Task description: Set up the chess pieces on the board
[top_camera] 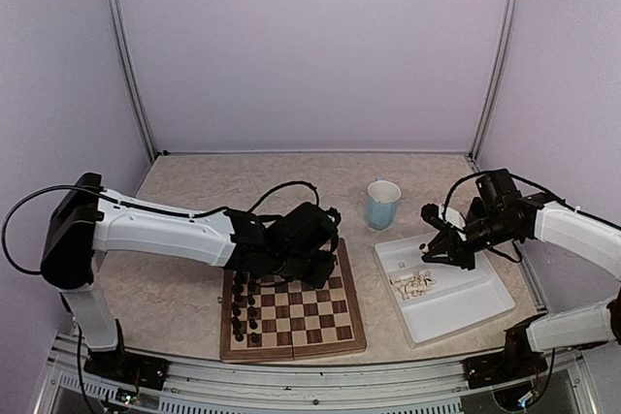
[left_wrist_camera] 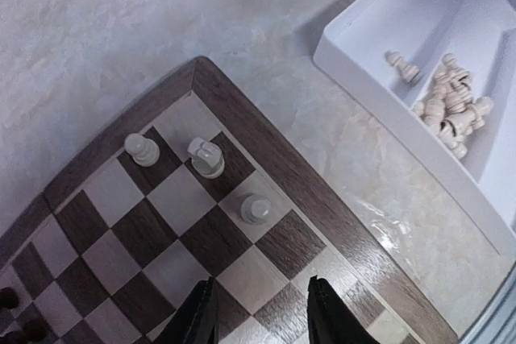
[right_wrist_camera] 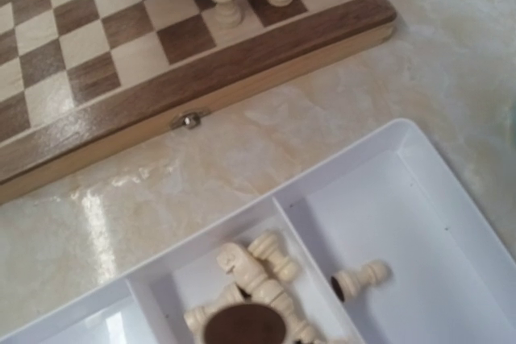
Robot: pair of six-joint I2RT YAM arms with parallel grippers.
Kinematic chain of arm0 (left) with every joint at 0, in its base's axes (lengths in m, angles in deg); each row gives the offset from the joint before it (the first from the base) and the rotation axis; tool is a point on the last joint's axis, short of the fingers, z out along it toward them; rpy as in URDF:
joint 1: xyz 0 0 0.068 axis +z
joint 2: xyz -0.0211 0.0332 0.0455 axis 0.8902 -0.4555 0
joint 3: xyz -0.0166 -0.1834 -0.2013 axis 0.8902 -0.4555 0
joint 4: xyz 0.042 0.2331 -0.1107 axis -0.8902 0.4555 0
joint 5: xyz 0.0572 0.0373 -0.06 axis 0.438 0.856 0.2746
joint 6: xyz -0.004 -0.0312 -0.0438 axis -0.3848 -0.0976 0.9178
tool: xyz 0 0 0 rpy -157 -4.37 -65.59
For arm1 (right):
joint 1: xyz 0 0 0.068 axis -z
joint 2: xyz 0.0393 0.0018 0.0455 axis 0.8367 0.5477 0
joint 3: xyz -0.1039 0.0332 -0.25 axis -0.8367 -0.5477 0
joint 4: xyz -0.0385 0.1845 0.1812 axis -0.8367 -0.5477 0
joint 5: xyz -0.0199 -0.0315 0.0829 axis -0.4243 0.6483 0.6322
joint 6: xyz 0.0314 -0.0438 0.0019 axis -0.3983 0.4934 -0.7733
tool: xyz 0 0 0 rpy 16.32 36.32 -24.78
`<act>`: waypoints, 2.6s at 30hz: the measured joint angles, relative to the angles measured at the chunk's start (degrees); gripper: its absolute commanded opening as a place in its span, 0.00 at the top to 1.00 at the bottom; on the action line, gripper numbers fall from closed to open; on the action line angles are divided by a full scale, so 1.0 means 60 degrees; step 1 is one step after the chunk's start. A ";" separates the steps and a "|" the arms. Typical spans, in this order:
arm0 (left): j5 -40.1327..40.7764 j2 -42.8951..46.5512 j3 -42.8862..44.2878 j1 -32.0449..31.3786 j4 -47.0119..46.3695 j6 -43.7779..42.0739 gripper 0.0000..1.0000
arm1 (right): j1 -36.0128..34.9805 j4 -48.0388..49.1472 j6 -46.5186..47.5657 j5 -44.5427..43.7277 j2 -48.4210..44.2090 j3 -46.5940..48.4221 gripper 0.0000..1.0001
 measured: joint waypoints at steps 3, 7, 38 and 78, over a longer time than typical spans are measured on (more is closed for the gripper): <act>-0.0080 0.1362 -0.0146 0.0015 0.0149 -0.0259 0.55 | -0.0255 -0.0182 0.0022 -0.0244 0.0000 0.0120 0.90; -0.0594 0.3184 -0.0674 0.0481 -0.0914 -0.0339 0.57 | -0.0816 -0.0444 0.0066 -0.0718 0.0044 0.0732 0.90; -0.5370 0.0084 -0.0211 0.0790 -0.6029 0.2044 0.55 | -0.3796 -0.1333 0.0331 -0.3519 0.1566 0.3840 0.89; -0.5337 -0.0084 -0.2240 0.1038 -1.0608 0.2280 0.93 | 0.0022 0.0357 -0.3147 0.1949 0.0670 0.3942 0.52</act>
